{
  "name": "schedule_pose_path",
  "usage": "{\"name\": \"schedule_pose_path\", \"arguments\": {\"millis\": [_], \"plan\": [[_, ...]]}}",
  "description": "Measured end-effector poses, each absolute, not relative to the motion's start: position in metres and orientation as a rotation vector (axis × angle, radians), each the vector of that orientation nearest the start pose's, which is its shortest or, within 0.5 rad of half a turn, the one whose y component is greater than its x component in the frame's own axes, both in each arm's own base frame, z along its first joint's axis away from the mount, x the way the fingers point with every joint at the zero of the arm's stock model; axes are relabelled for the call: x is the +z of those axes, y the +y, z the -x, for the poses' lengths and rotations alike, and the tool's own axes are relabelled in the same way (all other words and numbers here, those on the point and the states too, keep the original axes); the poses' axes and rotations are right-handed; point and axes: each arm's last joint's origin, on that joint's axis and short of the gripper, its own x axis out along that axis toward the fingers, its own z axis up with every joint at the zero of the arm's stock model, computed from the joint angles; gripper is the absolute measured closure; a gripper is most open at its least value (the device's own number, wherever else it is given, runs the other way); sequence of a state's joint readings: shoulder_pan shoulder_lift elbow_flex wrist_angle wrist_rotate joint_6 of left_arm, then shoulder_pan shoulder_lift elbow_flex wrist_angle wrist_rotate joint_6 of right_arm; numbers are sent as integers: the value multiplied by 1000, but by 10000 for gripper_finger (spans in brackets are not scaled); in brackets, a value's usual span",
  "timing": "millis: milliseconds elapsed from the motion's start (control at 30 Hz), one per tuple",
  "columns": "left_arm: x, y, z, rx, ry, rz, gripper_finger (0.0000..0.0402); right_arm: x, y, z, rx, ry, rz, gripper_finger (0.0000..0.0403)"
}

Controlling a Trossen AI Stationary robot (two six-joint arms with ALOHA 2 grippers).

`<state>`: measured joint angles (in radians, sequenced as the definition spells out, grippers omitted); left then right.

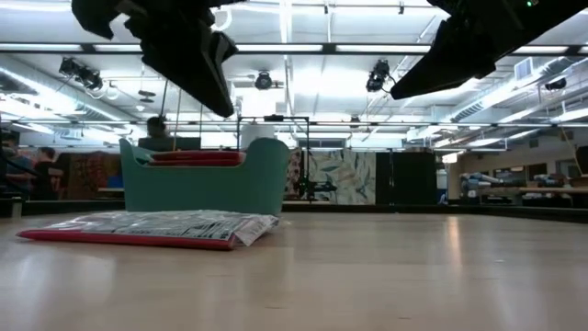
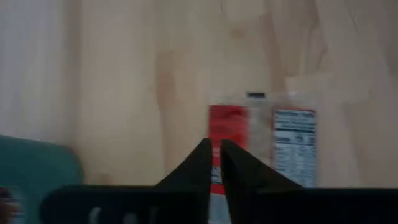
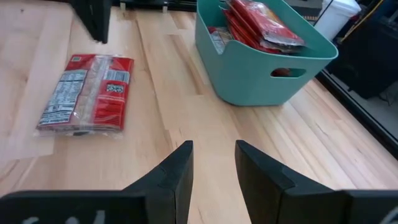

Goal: Sort popcorn bags into baskets
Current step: Put the red popcorn pack into the green bin

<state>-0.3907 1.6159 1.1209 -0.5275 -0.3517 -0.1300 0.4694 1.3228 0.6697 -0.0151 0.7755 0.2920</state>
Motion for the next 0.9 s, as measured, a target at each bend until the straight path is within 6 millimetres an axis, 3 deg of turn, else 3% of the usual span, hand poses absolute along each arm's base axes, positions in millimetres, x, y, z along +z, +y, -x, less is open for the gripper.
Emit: {"name": "schedule_pose_path", "arguments": {"millis": [233,400,700,900], "plan": [[200,-138,-299,26,1046,-203,267,204,98,-238,-360,486,98,277],[190,-139,-288,69,1179,-170,211,201,101,-243,-300,492,49,277],[186,-153,-269,110,1271,-150,216,159,111,-282,-107,487,43,277],[176,-156,-256,153,1314,-188,228,135,120,-307,-56,555,151,276]]}}
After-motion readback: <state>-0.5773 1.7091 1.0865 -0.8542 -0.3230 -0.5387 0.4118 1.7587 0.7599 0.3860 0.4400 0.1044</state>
